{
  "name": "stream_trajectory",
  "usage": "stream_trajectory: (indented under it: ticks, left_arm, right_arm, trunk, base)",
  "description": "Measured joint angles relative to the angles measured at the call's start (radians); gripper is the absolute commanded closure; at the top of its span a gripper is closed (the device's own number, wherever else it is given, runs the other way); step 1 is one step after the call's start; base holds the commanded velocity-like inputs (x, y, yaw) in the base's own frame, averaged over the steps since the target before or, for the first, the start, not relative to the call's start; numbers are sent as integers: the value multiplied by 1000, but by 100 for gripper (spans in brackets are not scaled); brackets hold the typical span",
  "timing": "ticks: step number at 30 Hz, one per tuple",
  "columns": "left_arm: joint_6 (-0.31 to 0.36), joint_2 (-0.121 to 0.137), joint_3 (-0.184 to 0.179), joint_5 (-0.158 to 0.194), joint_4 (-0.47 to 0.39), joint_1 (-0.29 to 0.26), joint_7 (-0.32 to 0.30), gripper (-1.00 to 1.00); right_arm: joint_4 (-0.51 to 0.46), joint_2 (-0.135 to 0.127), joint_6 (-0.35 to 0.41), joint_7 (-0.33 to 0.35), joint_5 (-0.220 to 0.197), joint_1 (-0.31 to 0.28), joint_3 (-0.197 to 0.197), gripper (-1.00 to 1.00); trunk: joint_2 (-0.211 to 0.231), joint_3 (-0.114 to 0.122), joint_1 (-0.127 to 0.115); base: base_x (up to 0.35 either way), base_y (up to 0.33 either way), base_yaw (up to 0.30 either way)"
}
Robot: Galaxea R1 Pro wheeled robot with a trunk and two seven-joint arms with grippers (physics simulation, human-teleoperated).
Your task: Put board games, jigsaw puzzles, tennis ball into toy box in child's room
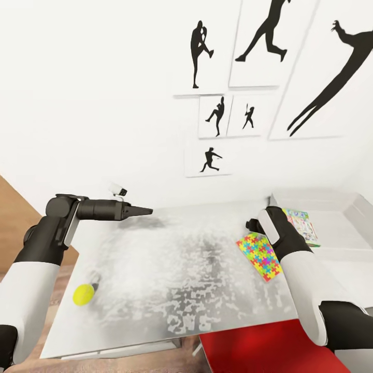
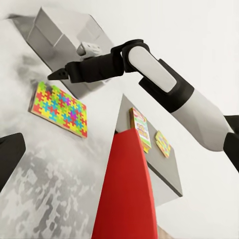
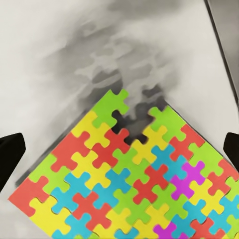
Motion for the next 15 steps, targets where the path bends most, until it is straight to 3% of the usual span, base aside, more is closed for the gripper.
stream_trajectory:
  ticks: [15]
  left_arm:
    - [-2,0,0,0,0,0,0,-100]
  right_arm:
    - [-5,-1,0,6,2,0,4,-100]
  trunk:
    - [0,-24,0]
  base:
    - [0,0,0]
